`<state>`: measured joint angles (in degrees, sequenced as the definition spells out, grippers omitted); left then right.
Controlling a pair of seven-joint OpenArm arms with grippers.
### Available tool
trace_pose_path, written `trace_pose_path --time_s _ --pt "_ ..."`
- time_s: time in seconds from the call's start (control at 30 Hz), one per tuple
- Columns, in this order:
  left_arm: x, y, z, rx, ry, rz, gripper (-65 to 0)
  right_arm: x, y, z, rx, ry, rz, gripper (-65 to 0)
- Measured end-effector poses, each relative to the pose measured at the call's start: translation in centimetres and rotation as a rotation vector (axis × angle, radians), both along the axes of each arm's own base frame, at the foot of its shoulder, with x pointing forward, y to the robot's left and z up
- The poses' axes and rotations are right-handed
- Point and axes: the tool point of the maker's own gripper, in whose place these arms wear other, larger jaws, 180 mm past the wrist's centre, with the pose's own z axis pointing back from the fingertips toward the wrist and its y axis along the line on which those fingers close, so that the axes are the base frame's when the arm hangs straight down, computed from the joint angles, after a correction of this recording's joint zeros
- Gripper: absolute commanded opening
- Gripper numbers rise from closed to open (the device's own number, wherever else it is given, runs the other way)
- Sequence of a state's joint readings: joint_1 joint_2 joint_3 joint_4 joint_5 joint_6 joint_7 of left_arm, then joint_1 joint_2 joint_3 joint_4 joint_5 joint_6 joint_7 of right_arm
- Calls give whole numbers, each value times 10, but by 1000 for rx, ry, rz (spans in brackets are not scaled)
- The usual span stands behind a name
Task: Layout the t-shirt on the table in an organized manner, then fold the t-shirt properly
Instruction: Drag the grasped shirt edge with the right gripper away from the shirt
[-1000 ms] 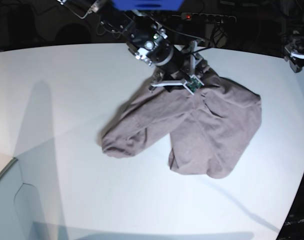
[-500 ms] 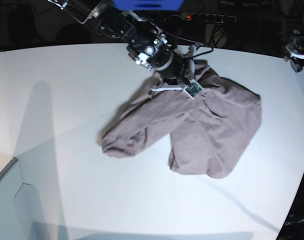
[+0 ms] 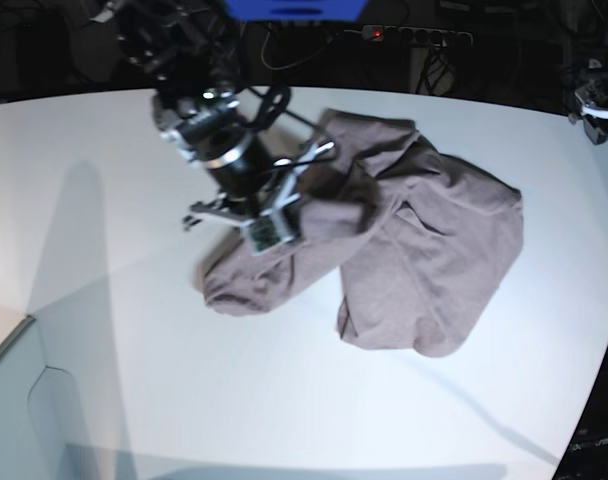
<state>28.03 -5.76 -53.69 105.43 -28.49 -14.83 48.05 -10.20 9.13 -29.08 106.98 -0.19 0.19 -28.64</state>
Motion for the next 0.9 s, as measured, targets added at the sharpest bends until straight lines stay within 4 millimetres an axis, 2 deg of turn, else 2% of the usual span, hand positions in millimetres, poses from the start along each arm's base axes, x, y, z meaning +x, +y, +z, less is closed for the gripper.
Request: trace_pose_path --time_s 0.17,0.3,0.43,0.6,0.77,0.83,0.9 --pt "9 0 4 -1 -26 1 -403 9 -54 31 -19 -83 -122 -650" --pt "8 -1 3 -3 -22 1 -403 9 -108 27 -67 -72 -254 -650" --pt "20 -1 8 -4 -56 0 -403 8 -168 27 -126 -74 -405 -650" --pt "30 -1 11 -6 -73 1 -402 -5 -230 28 -189 -64 -566 -650" --pt "51 -8 19 -17 -127 -19 -382 -16 -270 33 -189 -76 -715 -650" --pt "59 -19 15 -31 -126 -55 -328 -22 -280 26 -200 -54 -748 -650" --pt "65 -37 8 -54 -108 -103 -245 -27 -281 13 -205 -13 -749 -650"
